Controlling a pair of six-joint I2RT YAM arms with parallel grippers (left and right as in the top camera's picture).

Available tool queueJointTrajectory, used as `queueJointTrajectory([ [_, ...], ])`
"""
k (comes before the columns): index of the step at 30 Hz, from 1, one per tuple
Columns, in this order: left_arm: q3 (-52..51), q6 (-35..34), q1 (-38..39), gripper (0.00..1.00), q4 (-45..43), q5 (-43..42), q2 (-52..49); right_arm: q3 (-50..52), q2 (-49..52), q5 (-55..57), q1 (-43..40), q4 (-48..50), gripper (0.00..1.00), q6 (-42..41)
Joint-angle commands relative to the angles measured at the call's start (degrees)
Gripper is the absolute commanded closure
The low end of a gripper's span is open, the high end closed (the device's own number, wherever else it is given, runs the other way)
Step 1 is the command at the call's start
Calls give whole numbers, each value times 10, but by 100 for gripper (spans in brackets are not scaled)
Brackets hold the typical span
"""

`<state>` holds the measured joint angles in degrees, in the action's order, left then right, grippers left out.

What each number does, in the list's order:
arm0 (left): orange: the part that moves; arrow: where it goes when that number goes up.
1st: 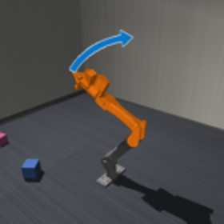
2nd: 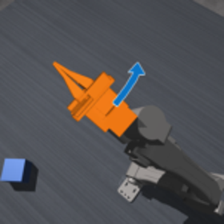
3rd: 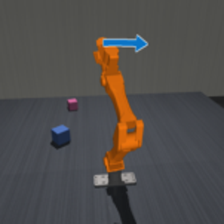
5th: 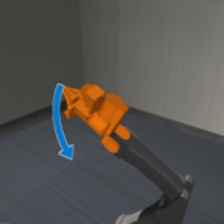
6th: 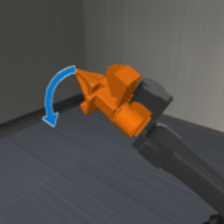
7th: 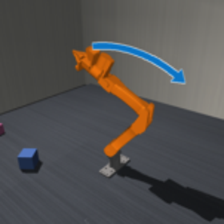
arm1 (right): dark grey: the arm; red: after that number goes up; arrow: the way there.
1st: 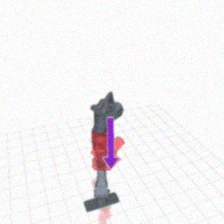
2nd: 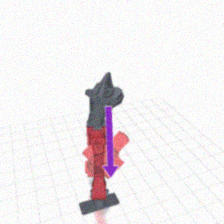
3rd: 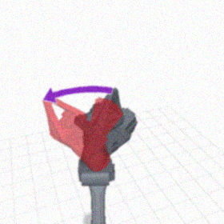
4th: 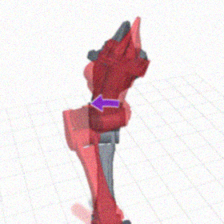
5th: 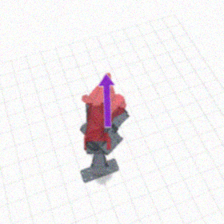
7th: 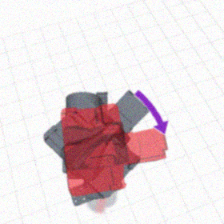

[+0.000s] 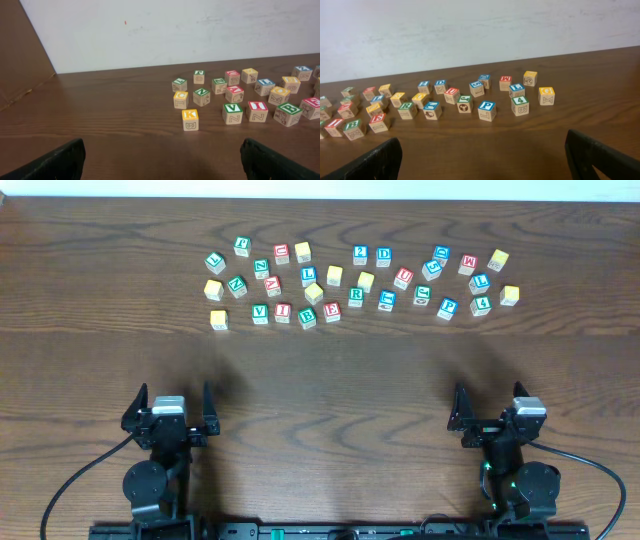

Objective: Spell out NEURIPS

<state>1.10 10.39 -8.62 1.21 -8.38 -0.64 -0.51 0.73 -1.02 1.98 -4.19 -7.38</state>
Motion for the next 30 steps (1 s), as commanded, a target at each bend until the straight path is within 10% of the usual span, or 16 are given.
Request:
queueJointTrajectory([
  [1, -9, 5, -3, 2, 20, 1, 3, 2, -3, 5, -4, -1, 1, -2],
  [30, -2, -19, -3, 2, 20, 1, -3, -8, 0, -30, -4, 19, 1, -3],
])
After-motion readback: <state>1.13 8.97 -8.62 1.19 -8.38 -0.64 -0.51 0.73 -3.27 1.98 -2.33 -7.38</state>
